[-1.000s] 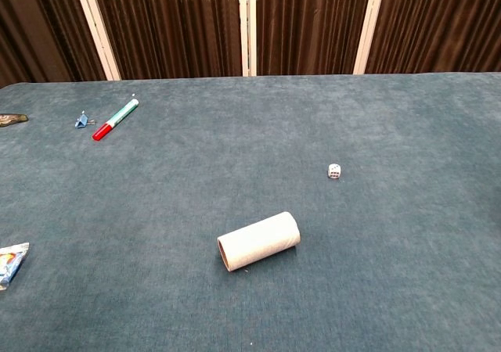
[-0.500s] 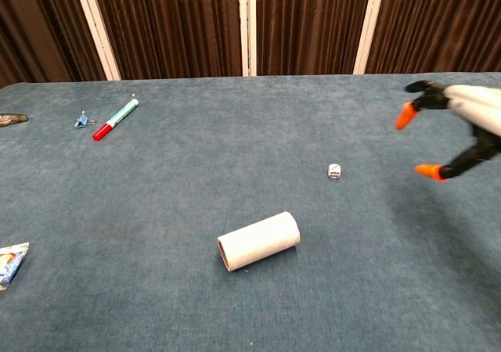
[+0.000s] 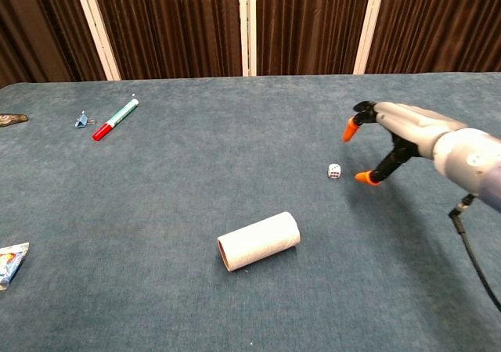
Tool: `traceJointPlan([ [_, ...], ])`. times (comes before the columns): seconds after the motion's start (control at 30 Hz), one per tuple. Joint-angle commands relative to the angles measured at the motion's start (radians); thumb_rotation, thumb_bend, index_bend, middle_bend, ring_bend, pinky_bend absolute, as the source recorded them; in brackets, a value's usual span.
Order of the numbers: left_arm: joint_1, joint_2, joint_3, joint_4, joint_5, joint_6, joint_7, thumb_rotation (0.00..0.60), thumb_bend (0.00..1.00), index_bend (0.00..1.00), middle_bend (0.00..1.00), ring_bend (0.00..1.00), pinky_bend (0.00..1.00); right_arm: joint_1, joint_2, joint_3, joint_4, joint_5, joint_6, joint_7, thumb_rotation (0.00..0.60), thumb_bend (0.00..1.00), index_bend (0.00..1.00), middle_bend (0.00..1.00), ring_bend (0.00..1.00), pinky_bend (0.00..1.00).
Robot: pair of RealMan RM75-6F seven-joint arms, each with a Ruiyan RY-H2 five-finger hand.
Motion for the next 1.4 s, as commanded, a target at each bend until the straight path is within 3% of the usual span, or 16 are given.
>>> traceJointPlan([
  [0.03, -0.003, -0.001, 0.0, 0.004, -0.001, -0.006, -0.003, 0.6, 0.07, 0.0, 0.0, 0.0, 0.0, 0.029, -0.034, 0.013, 0.047, 0.036, -0.025, -0.015, 0.6, 0.16, 0.37, 0.03, 0.0, 0.0],
  [0.83, -0.019, -0.008, -0.004, 0.017, -0.019, -0.034, -0.008, 0.6, 0.08, 0.0, 0.0, 0.0, 0.0, 0.106, -0.136, 0.01, 0.243, 0.093, -0.081, 0.055, 0.6, 0.27, 0.44, 0.08, 0.0, 0.0],
  [1.1, -0.02, -0.007, -0.003, 0.018, -0.02, -0.036, -0.011, 0.6, 0.08, 0.0, 0.0, 0.0, 0.0, 0.115, -0.156, 0.002, 0.263, 0.085, -0.076, 0.071, 0.6, 0.38, 0.52, 0.13, 0.0, 0.0],
  [1.4, -0.016, -0.005, -0.001, 0.018, -0.017, -0.028, -0.015, 0.6, 0.08, 0.0, 0.0, 0.0, 0.0, 0.108, -0.145, -0.011, 0.22, 0.058, -0.031, 0.062, 0.6, 0.39, 0.54, 0.15, 0.0, 0.0],
])
